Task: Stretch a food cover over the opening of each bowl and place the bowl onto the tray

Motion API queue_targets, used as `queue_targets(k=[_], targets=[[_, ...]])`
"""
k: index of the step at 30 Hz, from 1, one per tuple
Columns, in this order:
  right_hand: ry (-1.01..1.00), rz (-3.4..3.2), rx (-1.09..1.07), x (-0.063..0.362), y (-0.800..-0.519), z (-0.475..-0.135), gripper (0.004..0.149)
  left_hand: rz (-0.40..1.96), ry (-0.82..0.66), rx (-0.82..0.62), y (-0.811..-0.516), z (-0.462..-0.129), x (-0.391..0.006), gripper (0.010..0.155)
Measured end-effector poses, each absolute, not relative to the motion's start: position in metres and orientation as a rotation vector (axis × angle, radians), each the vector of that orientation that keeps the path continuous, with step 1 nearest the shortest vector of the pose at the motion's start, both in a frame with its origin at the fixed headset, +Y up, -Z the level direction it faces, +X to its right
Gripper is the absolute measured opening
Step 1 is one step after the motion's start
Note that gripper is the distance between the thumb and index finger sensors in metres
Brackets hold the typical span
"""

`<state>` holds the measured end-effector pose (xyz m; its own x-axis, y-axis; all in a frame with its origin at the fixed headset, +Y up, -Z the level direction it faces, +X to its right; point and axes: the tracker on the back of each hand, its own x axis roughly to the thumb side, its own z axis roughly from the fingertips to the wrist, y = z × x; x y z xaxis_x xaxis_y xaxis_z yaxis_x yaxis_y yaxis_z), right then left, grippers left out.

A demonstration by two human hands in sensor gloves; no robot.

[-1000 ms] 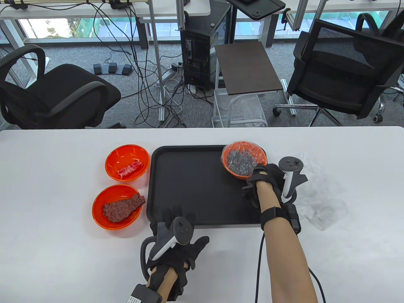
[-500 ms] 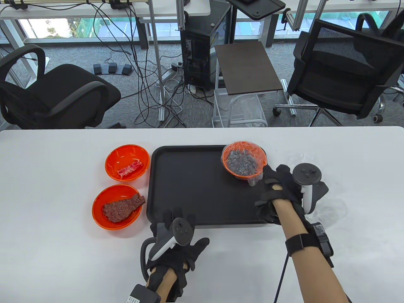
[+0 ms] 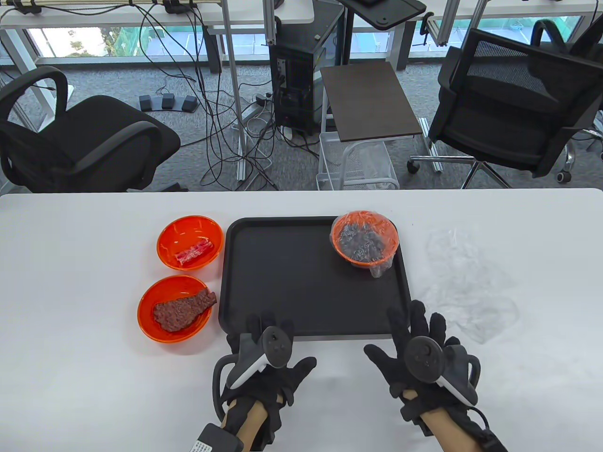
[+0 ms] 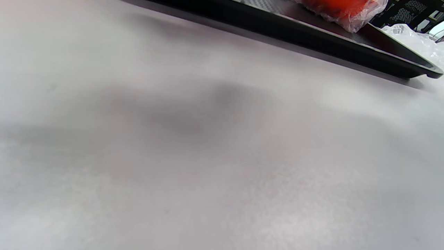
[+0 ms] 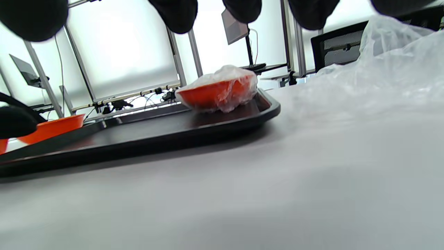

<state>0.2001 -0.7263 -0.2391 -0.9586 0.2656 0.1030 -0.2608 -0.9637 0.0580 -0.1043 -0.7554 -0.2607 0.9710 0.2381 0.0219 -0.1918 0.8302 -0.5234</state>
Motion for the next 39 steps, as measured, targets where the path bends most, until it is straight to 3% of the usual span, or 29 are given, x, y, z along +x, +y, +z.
queue_targets(k=[9, 15, 29, 39], targets=[[0.212, 2.835, 0.302, 0.187, -0.734, -0.235, 0.096, 0.218, -0.059, -0.507, -0.755, -0.262, -0.107, 0.100], [0.251, 2.817, 0.321, 0.184, -0.735, -0.237, 0.095, 0.252, -0.013, -0.412, -0.729, -0.270, -0.128, 0.101], [0.301, 2.787, 0.306, 0.186, -0.737, -0.241, 0.093, 0.355, 0.362, -0.118, -0.686, -0.308, -0.282, 0.088], [0.294, 2.791, 0.314, 0.184, -0.737, -0.241, 0.093, 0.355, 0.585, -0.090, -0.712, -0.327, -0.351, 0.077]])
